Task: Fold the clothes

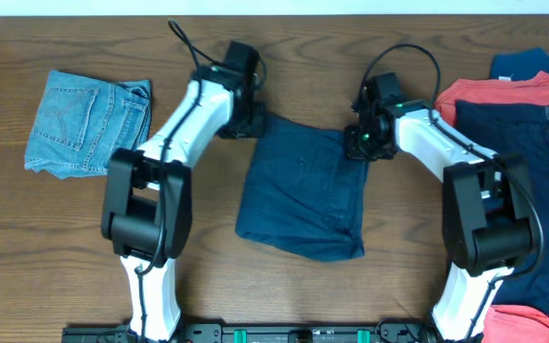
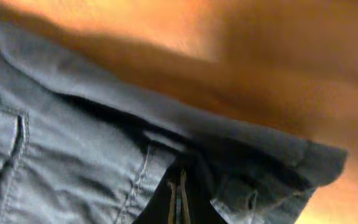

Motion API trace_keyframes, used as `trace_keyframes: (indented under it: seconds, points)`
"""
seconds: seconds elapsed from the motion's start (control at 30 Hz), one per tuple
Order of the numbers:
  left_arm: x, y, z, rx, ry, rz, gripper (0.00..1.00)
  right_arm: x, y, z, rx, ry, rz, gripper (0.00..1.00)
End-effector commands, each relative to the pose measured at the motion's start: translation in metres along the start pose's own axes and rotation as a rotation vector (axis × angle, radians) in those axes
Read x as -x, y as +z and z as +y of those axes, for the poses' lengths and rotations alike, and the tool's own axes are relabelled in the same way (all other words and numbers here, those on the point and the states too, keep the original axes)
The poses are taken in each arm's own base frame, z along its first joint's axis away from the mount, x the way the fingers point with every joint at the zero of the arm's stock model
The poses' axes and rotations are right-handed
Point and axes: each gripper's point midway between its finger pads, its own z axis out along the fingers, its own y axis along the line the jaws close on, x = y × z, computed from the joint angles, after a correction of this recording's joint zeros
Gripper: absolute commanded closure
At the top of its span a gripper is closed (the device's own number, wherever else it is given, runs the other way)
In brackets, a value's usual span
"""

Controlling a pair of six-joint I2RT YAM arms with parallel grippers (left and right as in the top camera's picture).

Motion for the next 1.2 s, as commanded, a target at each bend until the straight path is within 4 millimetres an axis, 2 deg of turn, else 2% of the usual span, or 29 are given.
trace_keyframes:
  seconds: [0.0, 0.07, 0.13, 0.23, 0.27, 0.37, 0.43, 0.57, 0.7, 0.83, 0.93, 1.03, 1.17]
  points:
    - [0.001, -0.068, -0.026, -0.121, 0.03, -0.07, 0.53, -0.001, -0.043, 0.015, 0.051, -0.072, -0.054, 0.98]
    - [-0.018, -0.086, -0.028, -0.124, 0.031, -0.037, 0.53, -0.007, -0.066, 0.024, 0.079, -0.078, -0.064, 0.99]
    - [-0.037, -0.096, -0.028, -0.113, 0.03, 0.008, 0.53, -0.015, -0.081, 0.029, 0.089, -0.082, -0.061, 0.99]
    - [-0.074, -0.098, -0.026, -0.076, 0.025, 0.14, 0.54, -0.034, -0.093, 0.035, 0.084, -0.09, -0.02, 0.99]
    - [-0.088, -0.094, -0.025, -0.06, 0.018, 0.191, 0.59, -0.041, -0.093, 0.037, 0.082, -0.093, 0.006, 0.99]
    - [-0.122, -0.077, -0.022, -0.018, 0.008, 0.312, 0.69, -0.063, -0.087, 0.043, 0.073, -0.126, 0.086, 0.99]
    - [-0.146, -0.059, -0.017, 0.015, -0.011, 0.388, 0.73, -0.078, -0.08, 0.047, 0.068, -0.139, 0.132, 0.99]
    - [-0.188, -0.025, -0.004, 0.067, -0.047, 0.494, 0.74, -0.106, -0.065, 0.052, 0.065, -0.171, 0.205, 0.99]
    - [-0.218, 0.006, 0.011, 0.089, -0.085, 0.542, 0.74, -0.141, -0.045, 0.049, 0.05, -0.195, 0.29, 0.99]
    - [-0.237, 0.028, 0.023, 0.101, -0.114, 0.55, 0.74, -0.17, -0.023, 0.036, 0.04, -0.202, 0.335, 0.99]
    - [-0.241, 0.034, 0.032, 0.104, -0.146, 0.549, 0.74, -0.187, -0.011, 0.024, 0.034, -0.177, 0.358, 0.99]
    - [-0.237, 0.034, 0.04, 0.097, -0.187, 0.544, 0.75, -0.198, -0.007, 0.016, 0.023, -0.144, 0.38, 0.99]
    - [-0.235, 0.022, 0.044, 0.052, -0.234, 0.584, 0.86, -0.197, -0.011, 0.015, 0.02, -0.132, 0.384, 0.99]
